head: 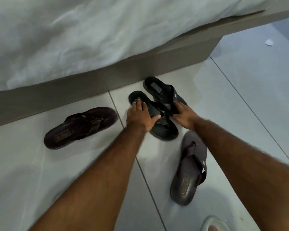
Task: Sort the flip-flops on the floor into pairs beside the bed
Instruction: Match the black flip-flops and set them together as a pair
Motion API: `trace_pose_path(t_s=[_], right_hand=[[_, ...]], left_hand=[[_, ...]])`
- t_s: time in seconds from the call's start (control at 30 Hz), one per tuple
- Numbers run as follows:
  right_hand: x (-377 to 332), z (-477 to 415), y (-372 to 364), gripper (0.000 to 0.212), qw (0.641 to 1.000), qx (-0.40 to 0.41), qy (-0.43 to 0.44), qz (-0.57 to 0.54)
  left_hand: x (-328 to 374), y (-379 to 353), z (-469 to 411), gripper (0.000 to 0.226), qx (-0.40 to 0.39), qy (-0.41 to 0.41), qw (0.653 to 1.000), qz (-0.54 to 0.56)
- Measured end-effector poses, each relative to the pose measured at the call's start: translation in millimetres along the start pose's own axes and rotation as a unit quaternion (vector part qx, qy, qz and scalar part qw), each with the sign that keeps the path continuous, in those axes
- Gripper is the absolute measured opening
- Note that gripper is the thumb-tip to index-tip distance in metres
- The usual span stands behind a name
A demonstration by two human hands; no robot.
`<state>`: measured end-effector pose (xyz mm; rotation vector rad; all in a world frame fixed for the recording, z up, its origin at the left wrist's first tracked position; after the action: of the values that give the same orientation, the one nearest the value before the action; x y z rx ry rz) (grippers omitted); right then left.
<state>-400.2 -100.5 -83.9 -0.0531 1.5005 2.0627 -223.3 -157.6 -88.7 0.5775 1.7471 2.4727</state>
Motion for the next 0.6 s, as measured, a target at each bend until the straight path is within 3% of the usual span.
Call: trace_pose_path(t_s=[0.07, 0.2, 0.43, 0.6], right_hand=[[7, 0, -4, 0.086, 1.0, 0.011, -0.014, 0.003], [21, 9, -35, 0.08, 0.997, -0.021, -0.075, 0.003], [8, 15, -44, 0.077, 0.996, -0.034, -0.074, 0.036], [10, 18, -41, 0.088, 0.995, -0.024, -0.098, 0.026]], left_hand=[[10, -9, 24, 0.108, 0.043, 0.019, 0.999, 0.024], [28, -47, 60, 0.122, 0.016, -0.007, 1.0, -0.009], [22, -37, 20, 0.135, -0.04, -0.033, 0.997, -0.063], [19, -36, 0, 0.141, -0.051, -0.051, 0.995, -0.07]])
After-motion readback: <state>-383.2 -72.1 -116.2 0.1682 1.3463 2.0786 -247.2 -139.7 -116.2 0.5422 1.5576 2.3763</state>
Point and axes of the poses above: each hand's wrist, its own z-axis away from the middle knuckle, its own y-axis out of the back of the hand, x = y × z, the point moved 9 cm from there along -z, towards the middle knuckle, and after that the axes turned 11 degrees about x, right-handed, at the moved point
